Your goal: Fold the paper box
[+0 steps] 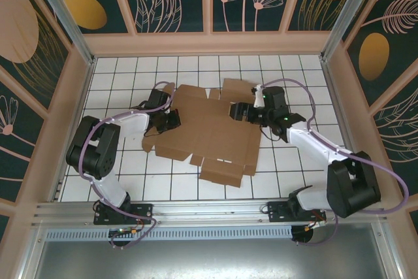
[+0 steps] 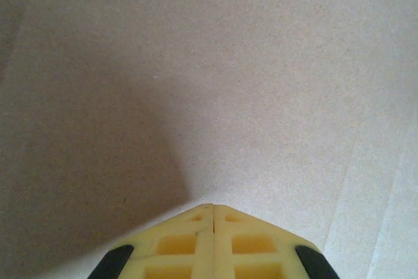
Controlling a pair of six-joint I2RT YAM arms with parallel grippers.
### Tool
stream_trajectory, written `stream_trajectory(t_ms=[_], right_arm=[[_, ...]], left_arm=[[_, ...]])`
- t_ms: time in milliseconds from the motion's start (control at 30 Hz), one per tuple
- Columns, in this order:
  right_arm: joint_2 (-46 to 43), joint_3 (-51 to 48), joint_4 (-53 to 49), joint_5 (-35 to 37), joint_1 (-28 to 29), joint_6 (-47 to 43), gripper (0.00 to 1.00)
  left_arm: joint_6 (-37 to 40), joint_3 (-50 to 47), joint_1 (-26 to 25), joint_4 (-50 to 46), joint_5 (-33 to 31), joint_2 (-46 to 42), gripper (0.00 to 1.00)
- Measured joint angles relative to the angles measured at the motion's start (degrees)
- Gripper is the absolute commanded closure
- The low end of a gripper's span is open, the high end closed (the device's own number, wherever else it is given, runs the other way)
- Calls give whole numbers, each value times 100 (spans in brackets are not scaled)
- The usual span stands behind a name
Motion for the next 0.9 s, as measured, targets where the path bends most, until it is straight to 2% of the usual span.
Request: stream_trajectory(t_ms=[200,333,567,900], right_arm=[[0,-608,-4,-157,-1169,162,14],[7,-986,22,-334,-1296,328,13],[144,-1598,426,-1056,-1486,728,13],[977,-1309,802,-1823,-1631,811,13]], left_arm=[[44,223,0,-20,181,376,100],[42,254,11,52,273,437,100],[24,192,66,254,452,481,100],[-393,-282,125,844,697,321,100]])
